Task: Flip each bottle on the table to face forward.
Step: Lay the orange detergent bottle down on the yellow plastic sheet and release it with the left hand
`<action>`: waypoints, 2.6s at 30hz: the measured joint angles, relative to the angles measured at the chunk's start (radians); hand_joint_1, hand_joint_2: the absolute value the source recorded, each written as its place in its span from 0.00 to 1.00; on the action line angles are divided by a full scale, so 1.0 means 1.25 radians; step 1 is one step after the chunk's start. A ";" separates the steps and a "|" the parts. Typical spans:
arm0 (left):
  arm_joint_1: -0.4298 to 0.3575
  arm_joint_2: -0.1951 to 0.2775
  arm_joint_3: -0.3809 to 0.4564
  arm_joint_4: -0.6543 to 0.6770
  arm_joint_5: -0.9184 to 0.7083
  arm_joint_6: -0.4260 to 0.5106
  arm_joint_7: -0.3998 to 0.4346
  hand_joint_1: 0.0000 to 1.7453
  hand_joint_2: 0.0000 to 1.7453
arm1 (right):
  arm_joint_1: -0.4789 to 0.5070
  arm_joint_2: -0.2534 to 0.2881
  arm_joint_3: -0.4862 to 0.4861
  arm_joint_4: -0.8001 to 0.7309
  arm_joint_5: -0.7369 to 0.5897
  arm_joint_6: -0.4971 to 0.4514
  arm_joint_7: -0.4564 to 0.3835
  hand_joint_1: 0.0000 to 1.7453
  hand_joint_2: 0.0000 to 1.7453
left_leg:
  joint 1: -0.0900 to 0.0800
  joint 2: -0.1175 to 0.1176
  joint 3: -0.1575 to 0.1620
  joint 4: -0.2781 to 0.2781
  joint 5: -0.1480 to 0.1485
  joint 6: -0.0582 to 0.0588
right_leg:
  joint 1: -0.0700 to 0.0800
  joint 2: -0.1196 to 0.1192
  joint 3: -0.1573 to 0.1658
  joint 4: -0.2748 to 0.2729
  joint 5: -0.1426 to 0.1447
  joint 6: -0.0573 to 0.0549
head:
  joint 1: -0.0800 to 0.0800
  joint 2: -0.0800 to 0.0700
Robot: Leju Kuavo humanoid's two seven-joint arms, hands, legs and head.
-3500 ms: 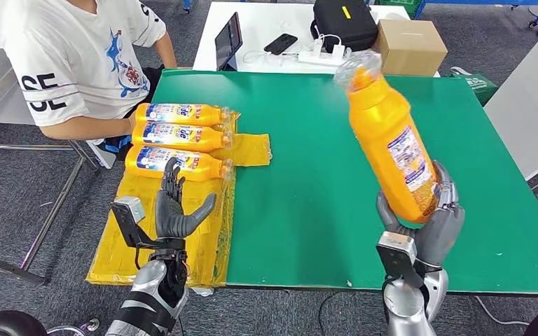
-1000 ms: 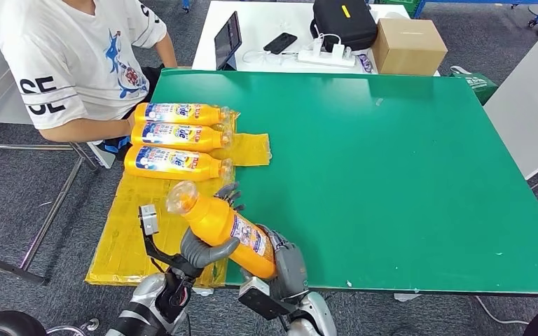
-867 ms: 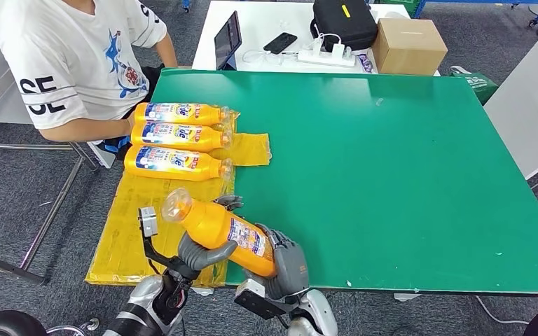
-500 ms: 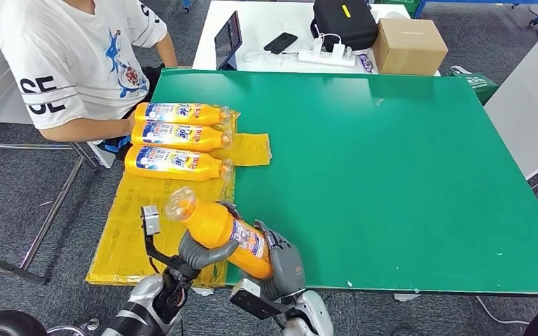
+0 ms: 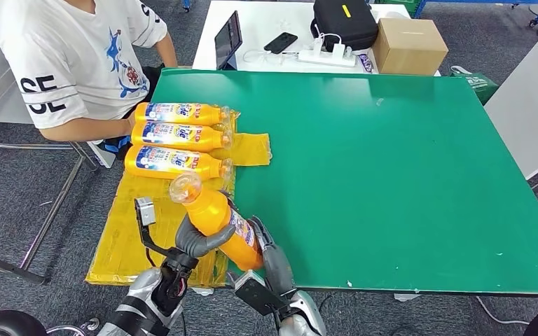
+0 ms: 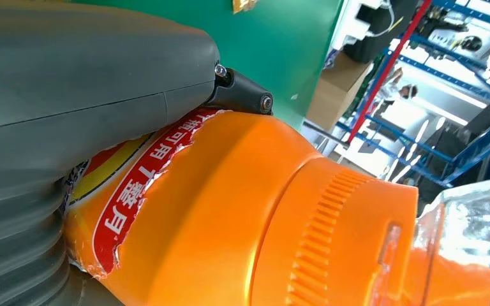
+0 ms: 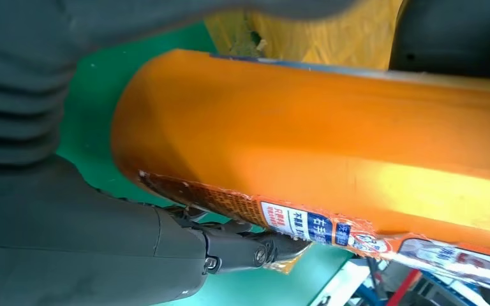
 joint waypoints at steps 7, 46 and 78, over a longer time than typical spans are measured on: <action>-0.001 -0.001 0.009 -0.008 0.000 0.002 0.000 1.00 1.00 | 0.001 -0.009 0.016 -0.020 -0.001 0.002 0.000 0.00 0.00 | 0.000 0.000 0.000 0.000 0.000 0.000 | 0.000 0.000 0.000 0.000 0.000 0.000 | 0.000 0.000; -0.088 0.003 0.163 -0.190 -0.413 0.494 -0.165 1.00 1.00 | 0.094 -0.044 0.008 -0.467 -0.166 -0.044 -0.003 0.00 0.00 | 0.000 0.000 0.000 0.000 0.000 0.000 | 0.000 0.000 0.000 0.000 0.000 0.000 | 0.000 0.000; -0.104 0.206 0.035 -0.021 -1.276 0.500 0.073 1.00 1.00 | 0.142 -0.071 -0.102 -0.698 -0.216 -0.156 -0.003 0.00 0.00 | 0.000 0.005 -0.002 0.000 0.000 -0.003 | 0.000 0.007 -0.005 0.001 0.002 -0.003 | 0.000 0.000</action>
